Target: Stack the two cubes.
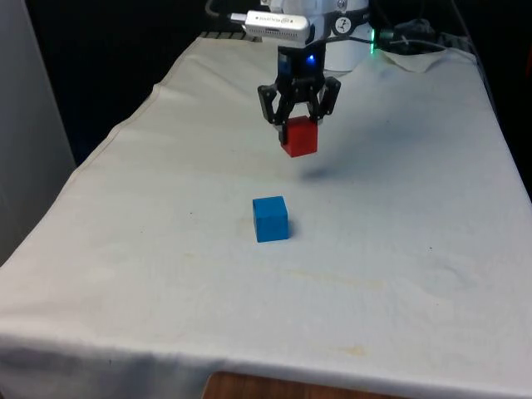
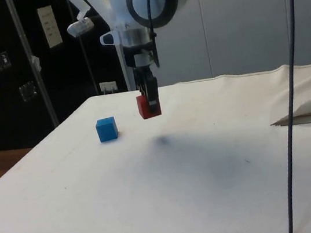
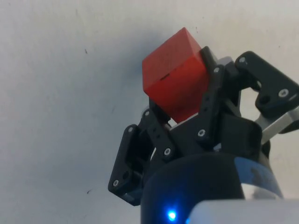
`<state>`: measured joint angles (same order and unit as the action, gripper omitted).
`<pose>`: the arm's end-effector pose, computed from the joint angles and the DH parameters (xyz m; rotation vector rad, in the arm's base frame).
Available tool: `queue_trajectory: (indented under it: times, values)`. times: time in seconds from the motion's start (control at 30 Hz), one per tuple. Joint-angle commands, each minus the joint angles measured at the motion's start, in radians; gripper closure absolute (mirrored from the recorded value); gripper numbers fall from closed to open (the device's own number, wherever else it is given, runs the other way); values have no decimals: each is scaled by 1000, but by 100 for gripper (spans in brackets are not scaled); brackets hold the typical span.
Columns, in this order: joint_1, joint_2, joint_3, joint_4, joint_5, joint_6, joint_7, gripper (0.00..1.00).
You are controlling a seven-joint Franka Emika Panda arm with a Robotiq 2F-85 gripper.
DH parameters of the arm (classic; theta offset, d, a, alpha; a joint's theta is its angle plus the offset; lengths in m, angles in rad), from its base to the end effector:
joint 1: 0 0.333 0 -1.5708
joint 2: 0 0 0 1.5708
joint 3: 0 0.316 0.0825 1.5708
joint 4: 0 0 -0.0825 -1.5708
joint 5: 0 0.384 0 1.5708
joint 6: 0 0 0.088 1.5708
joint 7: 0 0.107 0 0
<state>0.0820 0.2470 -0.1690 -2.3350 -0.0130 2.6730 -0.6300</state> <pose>0.5266 -0.0467 0.2409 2.9425 0.8482 0.1098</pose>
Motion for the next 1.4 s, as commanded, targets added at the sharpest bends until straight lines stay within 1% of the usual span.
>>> queue_trajectory:
  times: [0.0,0.03,0.07,0.27,0.3,0.33,0.57,0.6,0.7,0.9,0.93,0.97,1.2,1.23,1.27,1.37]
  values:
    - [1,-6,-1,6,-1,-15,3,100]
    - [0,-2,0,3,0,-4,0,100]
    - [1,-8,-1,10,0,-19,3,100]
    - [0,-16,0,41,2,-53,7,100]
    - [0,-14,0,38,0,-44,5,100]
    - [0,-16,0,45,2,-57,8,100]
    - [-1,-12,1,91,6,-91,18,100]
    - [0,-13,0,82,1,-80,17,100]
    - [0,-10,1,112,10,-108,24,100]
    - [0,-5,1,145,12,-131,35,100]
    - [0,-9,0,135,7,-121,33,100]
    - [0,-4,1,150,12,-134,37,100]
    - [0,8,1,203,13,-167,58,100]
    - [1,5,0,196,8,-158,57,100]
    - [0,10,1,210,13,-170,60,100]
    - [0,16,1,227,13,-176,68,100]
